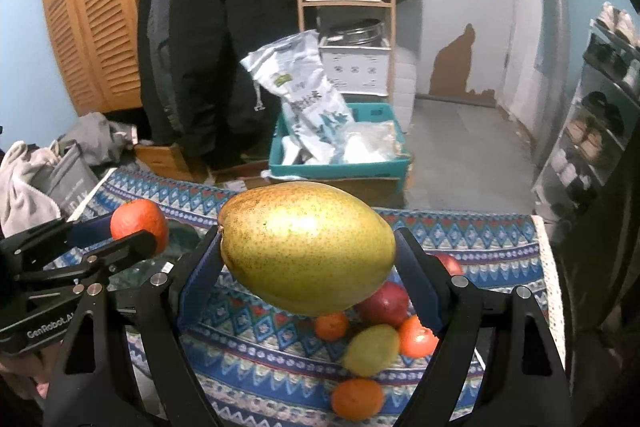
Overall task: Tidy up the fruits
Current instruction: 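Lift and carry the tangerine and mango over the green glass bowl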
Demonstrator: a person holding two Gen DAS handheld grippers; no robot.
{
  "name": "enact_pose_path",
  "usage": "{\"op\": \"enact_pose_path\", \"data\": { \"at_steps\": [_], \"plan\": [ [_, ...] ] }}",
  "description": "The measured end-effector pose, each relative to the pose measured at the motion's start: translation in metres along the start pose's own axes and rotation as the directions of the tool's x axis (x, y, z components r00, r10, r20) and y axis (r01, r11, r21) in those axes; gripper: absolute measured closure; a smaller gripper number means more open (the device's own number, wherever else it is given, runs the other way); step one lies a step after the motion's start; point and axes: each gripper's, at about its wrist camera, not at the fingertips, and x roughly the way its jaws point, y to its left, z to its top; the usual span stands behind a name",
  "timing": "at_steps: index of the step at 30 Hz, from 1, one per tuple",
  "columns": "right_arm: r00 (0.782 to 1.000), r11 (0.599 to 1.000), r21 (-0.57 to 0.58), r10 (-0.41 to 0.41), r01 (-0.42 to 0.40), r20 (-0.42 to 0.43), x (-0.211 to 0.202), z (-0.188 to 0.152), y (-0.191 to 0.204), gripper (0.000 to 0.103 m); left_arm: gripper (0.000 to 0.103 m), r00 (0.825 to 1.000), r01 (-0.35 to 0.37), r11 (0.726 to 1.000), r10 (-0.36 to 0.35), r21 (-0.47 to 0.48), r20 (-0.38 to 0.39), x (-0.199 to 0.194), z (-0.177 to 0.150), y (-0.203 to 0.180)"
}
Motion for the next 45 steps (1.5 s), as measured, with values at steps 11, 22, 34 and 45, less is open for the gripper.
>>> {"op": "enact_pose_path", "data": {
  "at_steps": [11,22,34,45],
  "plan": [
    [0.996,0.996,-0.038,0.078,-0.079,-0.039,0.033,0.014,0.052,0.020,0.059,0.997,-0.075,0.994,0.075,-0.076,0.002,-0.009,-0.003,0.053],
    [0.982,0.982,-0.077,0.165,-0.172,-0.087,0.073,0.020,0.108,0.020,0.059,0.987,-0.162,0.977,0.159,-0.141,-0.036,-0.009,-0.017,0.113],
    [0.959,0.970,-0.089,0.208,-0.228,-0.191,0.126,0.006,0.149,0.020,0.059,0.965,-0.247,0.949,0.224,-0.194,-0.133,0.010,-0.048,0.165],
    [0.921,0.953,-0.087,0.255,-0.291,-0.295,0.164,-0.018,0.174,0.020,0.059,0.931,-0.290,0.922,0.210,-0.255,-0.298,0.050,-0.086,0.196]
  ]
}}
